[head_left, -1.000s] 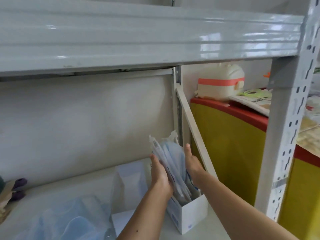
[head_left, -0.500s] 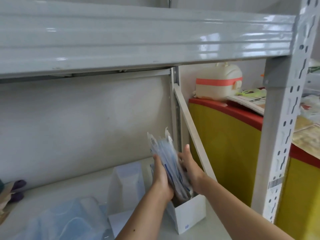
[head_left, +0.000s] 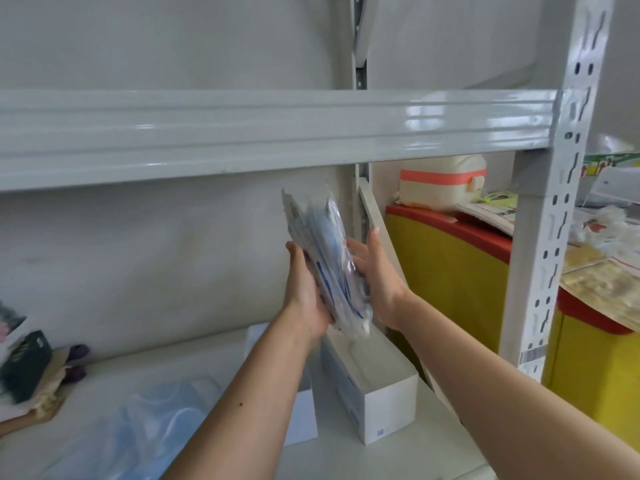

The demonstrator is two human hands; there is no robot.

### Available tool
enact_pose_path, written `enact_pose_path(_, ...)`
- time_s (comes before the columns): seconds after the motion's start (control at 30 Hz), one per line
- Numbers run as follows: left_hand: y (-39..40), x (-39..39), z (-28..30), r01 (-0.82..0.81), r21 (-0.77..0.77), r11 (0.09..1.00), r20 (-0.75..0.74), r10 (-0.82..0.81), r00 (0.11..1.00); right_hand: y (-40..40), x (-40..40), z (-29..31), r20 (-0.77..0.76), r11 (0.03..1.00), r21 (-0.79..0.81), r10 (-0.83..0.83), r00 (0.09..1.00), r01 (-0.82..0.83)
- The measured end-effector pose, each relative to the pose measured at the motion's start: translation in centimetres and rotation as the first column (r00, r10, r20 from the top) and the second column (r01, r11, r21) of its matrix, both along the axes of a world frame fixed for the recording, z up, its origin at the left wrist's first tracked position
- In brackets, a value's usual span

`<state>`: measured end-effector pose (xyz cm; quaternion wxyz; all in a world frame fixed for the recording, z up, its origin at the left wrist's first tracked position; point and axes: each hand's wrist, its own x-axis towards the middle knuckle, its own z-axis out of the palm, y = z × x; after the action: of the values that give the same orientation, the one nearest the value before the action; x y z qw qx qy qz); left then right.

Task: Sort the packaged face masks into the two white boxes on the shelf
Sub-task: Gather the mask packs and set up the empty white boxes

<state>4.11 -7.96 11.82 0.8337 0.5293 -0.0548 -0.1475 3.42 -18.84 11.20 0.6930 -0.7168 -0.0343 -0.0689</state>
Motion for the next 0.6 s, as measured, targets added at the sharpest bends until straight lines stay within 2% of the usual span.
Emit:
enact_pose_path(0.17, 4.6, -1.5, 1.1, -0.061, 0.013, 0.998, 0.021, 0.06, 0.998, 4.5, -1.7, 1.6, 0.033, 0.998, 0.0, 0.066, 0.997, -0.066)
enact_pose_path(0.3, 9.6, -2.6, 1.1, -0.125, 0.051, 0.991, 0.003, 0.125, 0.992, 9.2, -1.9, 1.6, 0.001, 0.987, -0.019, 0.157, 0.988, -0.157)
enact_pose_path(0.47, 16.5, -3.4, -0.9, -0.229, 0.103, 0.968, -0.13, 0.241, 0.962, 15.8, -2.1, -0.3, -0.065, 0.954, -0.044, 0.292, 0.954, -0.295)
enact_pose_path(0.6, 20.7, -3.1, -4.1, -0.266, 0.177, 0.948, -0.244, 0.304, 0.921, 20.4, -1.5, -3.9, -0.172, 0.949, -0.048, 0.299, 0.939, -0.311)
